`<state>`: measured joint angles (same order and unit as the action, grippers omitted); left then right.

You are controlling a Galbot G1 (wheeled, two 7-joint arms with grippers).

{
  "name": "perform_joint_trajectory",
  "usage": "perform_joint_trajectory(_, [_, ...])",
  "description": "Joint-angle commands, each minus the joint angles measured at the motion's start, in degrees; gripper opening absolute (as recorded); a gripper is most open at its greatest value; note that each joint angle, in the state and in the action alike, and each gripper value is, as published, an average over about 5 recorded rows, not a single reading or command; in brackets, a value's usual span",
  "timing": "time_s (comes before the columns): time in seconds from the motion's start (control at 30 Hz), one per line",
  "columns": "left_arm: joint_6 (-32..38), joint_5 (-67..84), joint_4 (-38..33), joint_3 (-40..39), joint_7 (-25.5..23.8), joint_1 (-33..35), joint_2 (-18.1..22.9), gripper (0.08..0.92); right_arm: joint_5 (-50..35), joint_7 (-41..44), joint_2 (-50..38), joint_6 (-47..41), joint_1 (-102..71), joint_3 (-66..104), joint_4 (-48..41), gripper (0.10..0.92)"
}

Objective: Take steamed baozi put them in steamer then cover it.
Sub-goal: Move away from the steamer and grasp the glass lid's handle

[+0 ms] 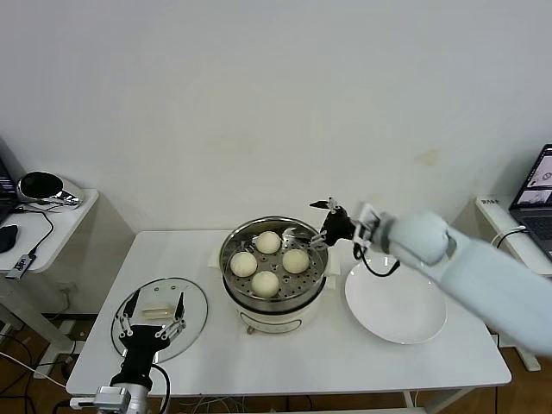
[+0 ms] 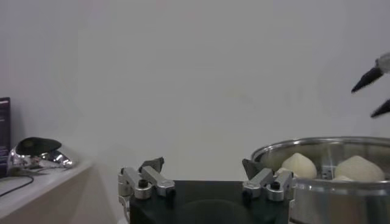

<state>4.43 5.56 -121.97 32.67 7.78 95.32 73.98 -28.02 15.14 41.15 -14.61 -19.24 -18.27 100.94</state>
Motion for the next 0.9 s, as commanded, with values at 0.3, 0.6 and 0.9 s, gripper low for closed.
perform_joint_trajectory(0.3, [4.33,-44.38,13.51,9.49,4.02,0.27,-3.07,0.823,14.89,-4.21,33.69,25.73,-62.98,68.70,7.78,0.823])
perform_joint_trajectory(0.6, [11.11,-69.85,25.28,12.65,5.24,-1.18,-8.88,0.823,12.14,-12.53,36.20,20.97,-68.37,77.63,11.07,0.823])
perform_joint_trajectory(0.9, [10.26,-75.88,32.79,5.70,2.32,-10.28,-10.02,0.823,11.93,-14.60,37.81,20.78,-69.48,80.22,11.52,0.823])
